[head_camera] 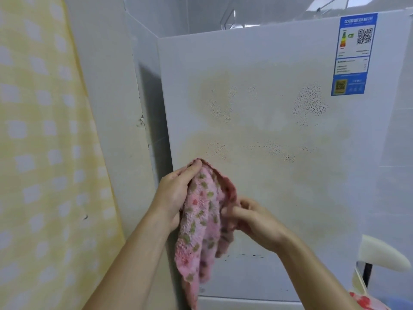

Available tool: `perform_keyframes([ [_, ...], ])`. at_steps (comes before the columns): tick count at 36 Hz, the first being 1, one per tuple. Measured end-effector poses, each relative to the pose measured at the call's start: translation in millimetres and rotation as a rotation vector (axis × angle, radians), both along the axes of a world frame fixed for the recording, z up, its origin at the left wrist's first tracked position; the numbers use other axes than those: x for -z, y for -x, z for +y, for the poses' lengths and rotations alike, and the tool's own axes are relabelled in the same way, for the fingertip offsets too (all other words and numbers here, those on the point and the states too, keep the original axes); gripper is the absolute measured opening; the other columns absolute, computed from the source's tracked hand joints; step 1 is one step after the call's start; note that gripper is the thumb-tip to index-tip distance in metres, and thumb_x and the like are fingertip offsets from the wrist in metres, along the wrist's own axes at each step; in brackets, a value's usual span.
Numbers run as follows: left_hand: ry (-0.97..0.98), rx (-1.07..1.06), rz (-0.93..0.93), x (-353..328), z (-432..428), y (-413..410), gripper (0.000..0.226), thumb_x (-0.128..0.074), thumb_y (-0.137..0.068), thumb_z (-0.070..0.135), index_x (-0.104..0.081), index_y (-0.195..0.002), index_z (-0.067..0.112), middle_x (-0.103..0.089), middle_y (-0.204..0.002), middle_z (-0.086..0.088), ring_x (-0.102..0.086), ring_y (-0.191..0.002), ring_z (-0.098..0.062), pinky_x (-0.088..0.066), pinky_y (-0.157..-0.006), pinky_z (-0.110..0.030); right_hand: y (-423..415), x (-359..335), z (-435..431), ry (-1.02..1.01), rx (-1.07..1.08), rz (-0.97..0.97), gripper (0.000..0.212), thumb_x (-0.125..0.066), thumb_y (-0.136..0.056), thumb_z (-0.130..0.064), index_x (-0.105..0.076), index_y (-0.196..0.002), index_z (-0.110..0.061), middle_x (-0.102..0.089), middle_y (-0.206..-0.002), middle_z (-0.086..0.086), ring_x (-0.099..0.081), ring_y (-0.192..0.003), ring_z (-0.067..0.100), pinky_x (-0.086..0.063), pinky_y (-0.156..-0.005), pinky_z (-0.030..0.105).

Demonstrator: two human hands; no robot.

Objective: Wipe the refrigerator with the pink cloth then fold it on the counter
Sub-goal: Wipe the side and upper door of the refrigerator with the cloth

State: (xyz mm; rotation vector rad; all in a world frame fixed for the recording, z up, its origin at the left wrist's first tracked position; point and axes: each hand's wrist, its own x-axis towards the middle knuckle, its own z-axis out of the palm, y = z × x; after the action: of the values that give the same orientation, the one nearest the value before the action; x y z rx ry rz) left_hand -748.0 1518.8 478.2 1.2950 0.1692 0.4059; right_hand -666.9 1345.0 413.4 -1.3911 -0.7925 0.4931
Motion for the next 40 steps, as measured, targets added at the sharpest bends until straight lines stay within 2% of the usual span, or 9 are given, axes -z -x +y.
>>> perform_keyframes([
  [3, 0.082, 0.054, 0.153, 12, 13, 0, 0.053, -0.074, -0.091, 0.048, -0.075, -0.126, 0.008, -0.078, -0.118, -0.014, -0.075, -0.111, -0.032, -0.054, -0.107, -0.047, -3, -6, -2, -0.206, 0.074, 0.229, 0.015, -0.083, -0.076, -0.018, -0.071, -0.081, -0.011, -0.065, -0.069, 0.007, -0.061, -0.055, 0.019, -0.051, -0.052, 0.027],
  [7, 0.253, 0.216, 0.357, 42, 9, 5, 0.079, -0.061, -0.089, 0.075, -0.077, -0.122, 0.006, -0.077, -0.119, -0.016, -0.074, -0.112, -0.033, -0.054, -0.106, -0.053, -7, -16, -8, -0.353, 0.004, 0.403, 0.070, -0.096, -0.068, -0.035, -0.070, -0.123, -0.001, -0.073, -0.114, 0.029, -0.074, -0.100, 0.041, -0.062, -0.092, 0.052],
  [11, 0.571, 0.362, 0.397, 75, 3, 5, 0.109, -0.057, -0.092, 0.075, -0.042, -0.145, -0.020, -0.061, -0.137, -0.037, -0.074, -0.105, -0.041, -0.066, -0.083, -0.050, -7, -23, -10, -0.419, -0.147, 0.273, 0.074, -0.103, -0.055, -0.022, -0.070, -0.121, -0.011, -0.073, -0.090, 0.014, -0.074, -0.072, 0.026, -0.062, -0.070, 0.036],
  [19, 0.258, 0.447, 0.220, 80, -6, 2, 0.044, -0.069, -0.087, 0.031, -0.078, -0.122, 0.005, -0.068, -0.136, -0.022, -0.066, -0.116, -0.030, -0.047, -0.111, -0.047, -3, -35, -11, -0.391, -0.014, 0.247, 0.068, -0.073, -0.079, 0.004, -0.060, -0.141, -0.021, -0.067, -0.113, 0.014, -0.071, -0.090, 0.026, -0.059, -0.077, 0.042],
  [25, 0.325, 0.434, 0.323, 67, -2, 4, 0.064, -0.064, -0.096, 0.050, -0.062, -0.138, 0.002, -0.070, -0.110, -0.015, -0.068, -0.105, -0.032, -0.054, -0.102, -0.046, 7, -47, -18, -0.372, 0.008, 0.301, 0.044, -0.048, -0.106, -0.007, -0.054, -0.146, -0.024, -0.079, -0.103, 0.001, -0.077, -0.085, 0.014, -0.065, -0.072, 0.029],
  [28, 0.189, 0.503, 0.362, 70, -12, 7, 0.061, -0.057, -0.103, 0.050, -0.061, -0.144, 0.005, -0.067, -0.131, -0.014, -0.065, -0.119, -0.032, -0.054, -0.098, -0.043, 11, -50, -19, -0.330, 0.008, 0.285, 0.036, -0.052, -0.106, -0.016, -0.054, -0.141, -0.023, -0.078, -0.088, -0.003, -0.075, -0.073, 0.010, -0.061, -0.064, 0.023],
  [32, 0.139, 0.484, 0.290, 66, -19, 8, 0.047, -0.041, -0.111, 0.036, -0.065, -0.138, 0.007, -0.068, -0.139, -0.018, -0.065, -0.128, -0.031, -0.051, -0.105, -0.044, 10, -48, -23, -0.270, 0.015, 0.201, 0.057, -0.066, -0.088, -0.028, -0.052, -0.144, -0.029, -0.079, -0.112, 0.001, -0.077, -0.099, 0.018, -0.064, -0.079, 0.032],
  [37, 0.201, 0.483, 0.160, 52, -1, 14, 0.042, -0.068, -0.093, 0.018, -0.070, -0.134, 0.006, -0.064, -0.142, -0.019, -0.063, -0.127, -0.033, -0.043, -0.117, -0.050, 13, -59, -33, -0.219, 0.103, 0.136, 0.041, -0.070, -0.089, -0.019, -0.062, -0.130, -0.025, -0.079, -0.112, 0.007, -0.077, -0.098, 0.023, -0.065, -0.083, 0.039],
  [40, 0.218, 0.327, 0.043, 32, 10, 21, 0.032, -0.075, -0.086, 0.005, -0.076, -0.117, 0.008, -0.072, -0.126, -0.017, -0.073, -0.110, -0.029, -0.060, -0.098, -0.044, 2, -59, -43, -0.049, 0.346, -0.027, 0.029, -0.075, -0.092, -0.007, -0.075, -0.114, -0.027, -0.080, -0.109, 0.009, -0.079, -0.094, 0.022, -0.063, -0.088, 0.040],
])
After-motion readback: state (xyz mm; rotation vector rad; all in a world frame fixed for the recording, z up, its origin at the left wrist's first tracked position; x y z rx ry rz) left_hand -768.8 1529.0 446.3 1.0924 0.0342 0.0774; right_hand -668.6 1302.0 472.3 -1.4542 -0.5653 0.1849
